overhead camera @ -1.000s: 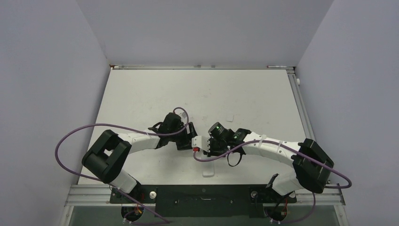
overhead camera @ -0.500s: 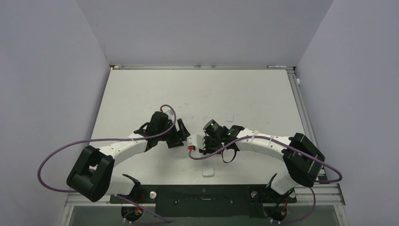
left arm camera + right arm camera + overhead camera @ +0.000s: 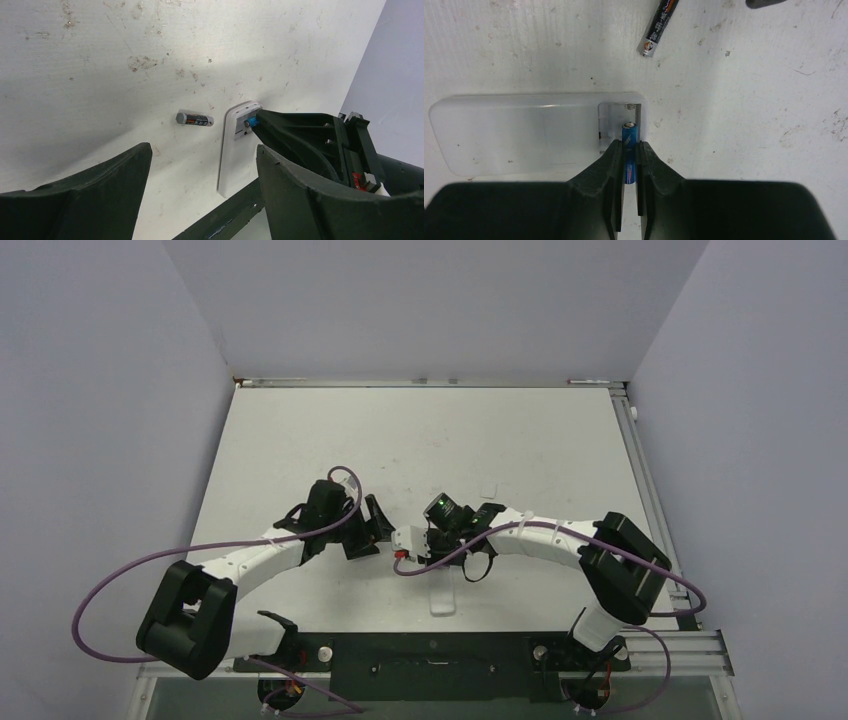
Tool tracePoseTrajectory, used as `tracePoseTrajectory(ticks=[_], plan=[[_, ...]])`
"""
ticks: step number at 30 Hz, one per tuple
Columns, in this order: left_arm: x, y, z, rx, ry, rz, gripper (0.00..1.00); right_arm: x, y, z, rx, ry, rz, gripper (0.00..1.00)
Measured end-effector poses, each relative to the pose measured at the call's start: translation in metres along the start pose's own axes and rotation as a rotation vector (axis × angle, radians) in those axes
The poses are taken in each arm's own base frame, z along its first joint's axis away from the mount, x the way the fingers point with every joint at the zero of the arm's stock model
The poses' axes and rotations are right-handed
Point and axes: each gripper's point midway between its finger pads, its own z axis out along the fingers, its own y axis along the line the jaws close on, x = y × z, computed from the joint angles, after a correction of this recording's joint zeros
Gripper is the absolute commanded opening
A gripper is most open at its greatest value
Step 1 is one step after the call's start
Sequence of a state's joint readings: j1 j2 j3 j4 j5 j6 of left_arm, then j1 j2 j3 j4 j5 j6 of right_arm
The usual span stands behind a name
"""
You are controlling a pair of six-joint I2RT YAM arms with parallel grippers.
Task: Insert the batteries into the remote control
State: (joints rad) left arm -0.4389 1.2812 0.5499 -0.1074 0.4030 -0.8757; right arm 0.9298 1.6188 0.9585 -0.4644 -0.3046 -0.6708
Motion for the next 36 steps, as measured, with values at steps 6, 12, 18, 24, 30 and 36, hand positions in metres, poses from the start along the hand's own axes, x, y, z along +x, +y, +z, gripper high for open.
tracePoseTrajectory(ticks=[6,12,18,24,30,36], plan=[[0.0013,0.0028,-0.0009,0.000,0.010,-0.006,0.74,-0.0008,-0.0010,0.0010,-0.001,0.001,-0.001,0.10],[0.0015,0.0033,-0.0014,0.003,0.013,-0.006,0.74,-0.0016,-0.0018,0.0016,-0.001,0.001,-0.002,0.16],[0.0022,0.0027,-0.0016,0.007,0.017,-0.006,0.74,-0.0044,-0.0041,0.0005,0.004,-0.006,-0.004,0.21],[0.0020,0.0029,-0.0016,0.007,0.017,-0.001,0.74,-0.0046,-0.0042,0.0005,0.005,-0.006,-0.004,0.24],[0.0047,0.0059,-0.0013,0.003,0.024,-0.004,0.74,-0.0046,-0.0042,0.0005,0.006,-0.006,0.001,0.24],[0.0067,0.0040,-0.0018,0.014,0.035,-0.004,0.75,-0.0085,-0.0073,-0.0054,0.030,-0.017,0.032,0.26]])
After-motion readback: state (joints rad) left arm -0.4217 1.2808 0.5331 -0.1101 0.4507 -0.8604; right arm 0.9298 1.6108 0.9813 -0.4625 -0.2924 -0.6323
